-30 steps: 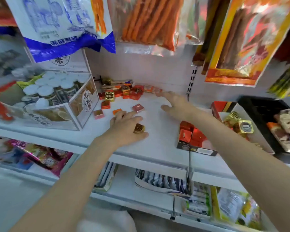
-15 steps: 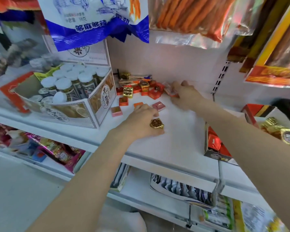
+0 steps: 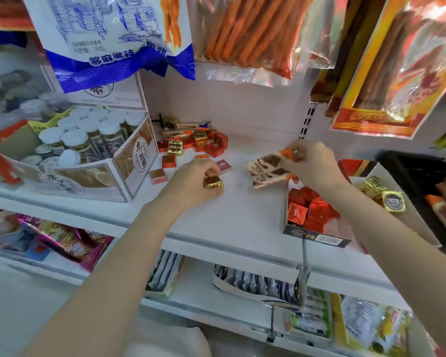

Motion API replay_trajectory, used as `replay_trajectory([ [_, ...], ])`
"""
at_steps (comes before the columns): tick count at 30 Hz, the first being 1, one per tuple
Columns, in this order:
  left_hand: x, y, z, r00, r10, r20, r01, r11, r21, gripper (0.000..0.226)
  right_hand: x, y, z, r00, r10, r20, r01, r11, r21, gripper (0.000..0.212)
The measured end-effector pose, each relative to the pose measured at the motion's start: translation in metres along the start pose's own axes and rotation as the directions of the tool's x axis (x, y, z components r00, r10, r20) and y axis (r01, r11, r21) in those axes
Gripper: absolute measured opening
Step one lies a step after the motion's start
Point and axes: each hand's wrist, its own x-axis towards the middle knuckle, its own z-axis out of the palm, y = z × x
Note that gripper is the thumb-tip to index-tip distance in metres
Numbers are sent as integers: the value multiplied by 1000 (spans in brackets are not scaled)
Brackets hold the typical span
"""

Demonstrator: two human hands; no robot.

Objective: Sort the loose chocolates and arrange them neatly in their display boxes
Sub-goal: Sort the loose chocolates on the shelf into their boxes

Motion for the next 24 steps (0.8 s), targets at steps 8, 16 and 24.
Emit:
replay_trajectory([
  [8,6,64,22,989,141,-34,-141,990,3,36,-52,33,-72,947,276,-167,-218,929,299,9],
  [16,0,152,74,942,330,55,-328,944,-36,36,-98,99,-137,766,469,-441,-365,880,303,8],
  [24,5,199,118,905,421,63,-421,907,-15,46,-94,144,-158,652,358,-668,-394,913,106,21],
])
